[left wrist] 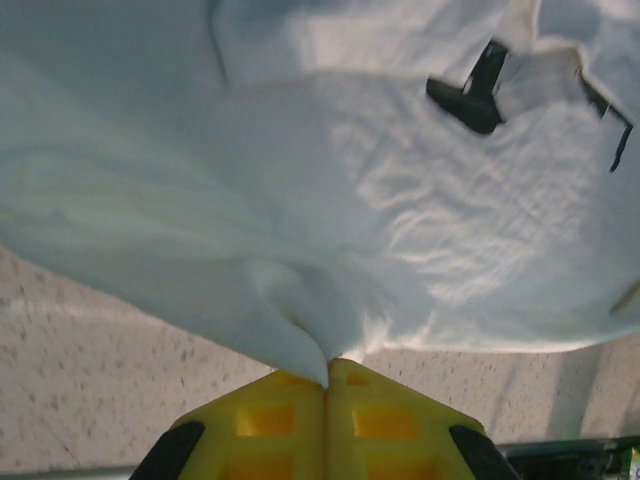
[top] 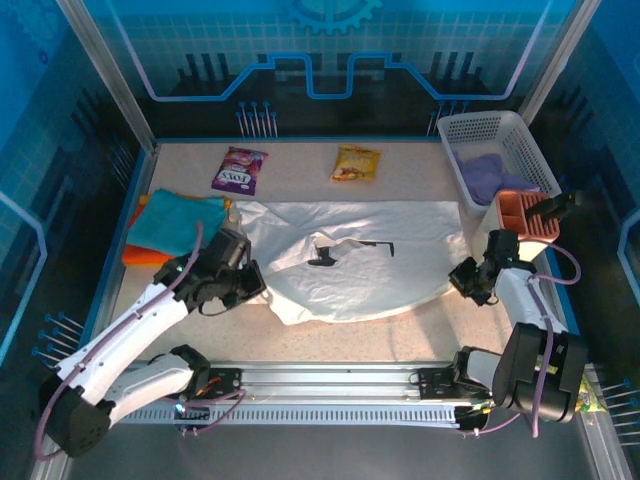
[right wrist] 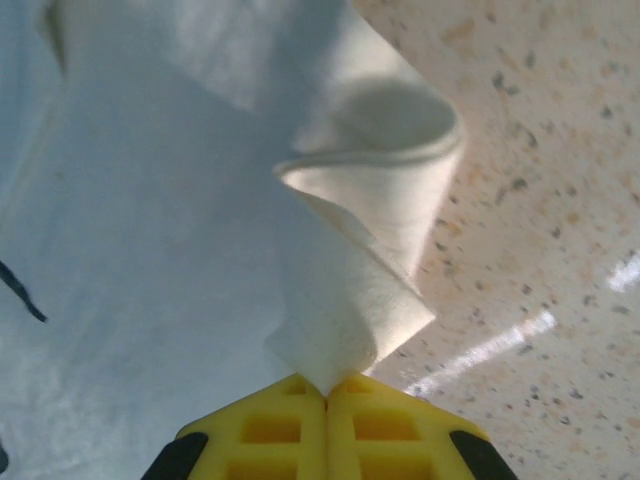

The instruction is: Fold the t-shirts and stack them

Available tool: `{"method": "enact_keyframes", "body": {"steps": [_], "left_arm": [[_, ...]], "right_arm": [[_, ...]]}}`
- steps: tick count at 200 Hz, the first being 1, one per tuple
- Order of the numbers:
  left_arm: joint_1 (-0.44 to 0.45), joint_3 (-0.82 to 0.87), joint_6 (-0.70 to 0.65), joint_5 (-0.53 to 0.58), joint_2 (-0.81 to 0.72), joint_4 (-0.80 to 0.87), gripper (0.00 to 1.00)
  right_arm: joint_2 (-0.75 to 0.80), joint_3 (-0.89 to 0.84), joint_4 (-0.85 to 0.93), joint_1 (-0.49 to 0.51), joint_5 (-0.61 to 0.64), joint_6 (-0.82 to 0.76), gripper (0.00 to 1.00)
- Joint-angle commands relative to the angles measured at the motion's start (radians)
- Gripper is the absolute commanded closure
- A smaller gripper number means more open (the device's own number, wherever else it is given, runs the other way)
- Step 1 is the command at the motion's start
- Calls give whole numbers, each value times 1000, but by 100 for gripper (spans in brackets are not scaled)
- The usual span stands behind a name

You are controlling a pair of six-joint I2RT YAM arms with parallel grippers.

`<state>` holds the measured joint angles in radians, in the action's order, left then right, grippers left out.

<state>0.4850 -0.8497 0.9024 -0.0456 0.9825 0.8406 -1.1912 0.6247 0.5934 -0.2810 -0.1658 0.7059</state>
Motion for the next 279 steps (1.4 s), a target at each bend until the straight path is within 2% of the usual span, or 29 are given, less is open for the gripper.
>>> {"method": "enact_keyframes", "body": {"steps": [1,39,103,139,169,205,279], "left_arm": [[-95,-81,-176,-58,37,10,100],[-204,-168,-248,-96,106,-21,100],[-241,-144,-265,-127,146,-73,100],[-268,-135,-289,-129,172,-90,100],[-311,-137,-306,-166,203,-124,100],[-345,-170,-340,-183,262,-143,100],[-392,-239,-376,-196,365,-196,100]], "right_arm": [[-32,66,-49,1,-14,29,100],[-54,104,-55,2,-11,51,100],[11,29,-77,7,-20,94,100],[99,-34,-63,27,32,119,100],[145,-32,-45,84,110,125,100],[117,19,-39,120,197,110,100],[-20,93,-116,123,234,172,100]]}}
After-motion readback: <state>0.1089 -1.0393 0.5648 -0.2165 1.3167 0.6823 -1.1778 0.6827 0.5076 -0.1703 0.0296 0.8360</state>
